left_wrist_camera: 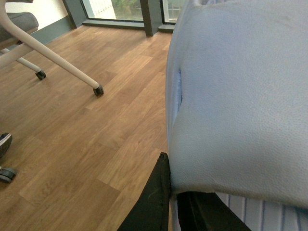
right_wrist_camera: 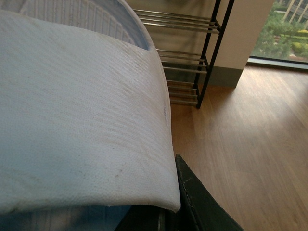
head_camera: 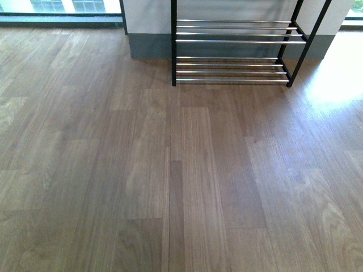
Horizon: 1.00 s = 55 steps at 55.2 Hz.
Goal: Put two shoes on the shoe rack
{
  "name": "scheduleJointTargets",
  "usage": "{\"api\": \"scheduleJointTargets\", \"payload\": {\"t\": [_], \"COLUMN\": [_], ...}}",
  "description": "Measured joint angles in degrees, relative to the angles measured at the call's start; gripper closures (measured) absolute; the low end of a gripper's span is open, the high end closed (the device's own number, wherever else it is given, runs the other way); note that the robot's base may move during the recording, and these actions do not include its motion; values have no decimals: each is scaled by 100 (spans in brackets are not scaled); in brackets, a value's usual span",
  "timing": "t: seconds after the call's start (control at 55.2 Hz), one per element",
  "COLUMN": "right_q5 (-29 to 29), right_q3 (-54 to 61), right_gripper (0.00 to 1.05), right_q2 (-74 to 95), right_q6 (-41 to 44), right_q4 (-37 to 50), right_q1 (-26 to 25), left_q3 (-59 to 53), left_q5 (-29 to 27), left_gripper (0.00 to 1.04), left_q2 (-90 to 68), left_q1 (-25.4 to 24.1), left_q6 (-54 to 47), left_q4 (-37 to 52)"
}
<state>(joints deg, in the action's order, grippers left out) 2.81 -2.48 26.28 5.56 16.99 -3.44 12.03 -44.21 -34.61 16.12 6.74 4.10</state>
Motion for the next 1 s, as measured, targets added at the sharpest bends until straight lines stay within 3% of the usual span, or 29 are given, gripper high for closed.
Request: {"api": "scheduleJointTargets", "payload": {"t": [0.995], "right_q5": [17], "right_q3": [2], "right_gripper": [103], "right_q2": [2], "right_q6": [0], "right_q4": [0], "right_q1": [2], "left_q3": [0], "left_q5": [0], "left_gripper": [103], "left_q2": [2], "left_q1": [0], "left_q6": [0], "left_q4": [0]}}
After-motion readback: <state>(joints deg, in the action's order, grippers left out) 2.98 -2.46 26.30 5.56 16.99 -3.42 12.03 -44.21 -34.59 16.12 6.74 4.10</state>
